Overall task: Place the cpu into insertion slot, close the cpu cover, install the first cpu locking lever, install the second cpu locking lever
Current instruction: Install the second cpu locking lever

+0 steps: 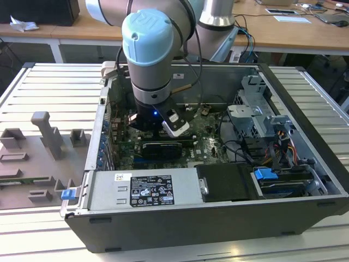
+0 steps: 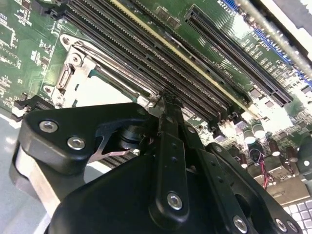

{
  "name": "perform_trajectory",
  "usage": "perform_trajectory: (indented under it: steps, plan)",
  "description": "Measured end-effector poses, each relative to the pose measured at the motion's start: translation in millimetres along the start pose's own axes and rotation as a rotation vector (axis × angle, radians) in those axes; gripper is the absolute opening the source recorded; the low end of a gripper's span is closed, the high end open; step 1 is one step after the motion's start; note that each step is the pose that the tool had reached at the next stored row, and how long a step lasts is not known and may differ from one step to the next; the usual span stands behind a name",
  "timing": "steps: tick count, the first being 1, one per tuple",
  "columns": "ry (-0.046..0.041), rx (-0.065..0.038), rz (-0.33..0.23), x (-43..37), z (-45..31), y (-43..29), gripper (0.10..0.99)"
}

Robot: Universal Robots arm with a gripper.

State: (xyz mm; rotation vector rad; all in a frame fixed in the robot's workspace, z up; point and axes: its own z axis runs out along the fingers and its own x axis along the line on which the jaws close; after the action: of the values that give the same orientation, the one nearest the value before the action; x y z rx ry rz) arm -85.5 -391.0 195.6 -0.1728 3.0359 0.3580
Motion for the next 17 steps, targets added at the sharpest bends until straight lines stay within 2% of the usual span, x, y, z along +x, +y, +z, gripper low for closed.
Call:
perform_trajectory:
  steps: [6, 14, 17]
  plan:
    - [-0.0066, -0.007, -0.002, 5.2, -1.0, 0.5, 0.106]
    - [-0.0069, -0.009, -0.001, 4.2, -12.8, 3.3, 0.106]
    - [-0.0069, -0.009, -0.001, 4.2, -13.4, 3.4, 0.106]
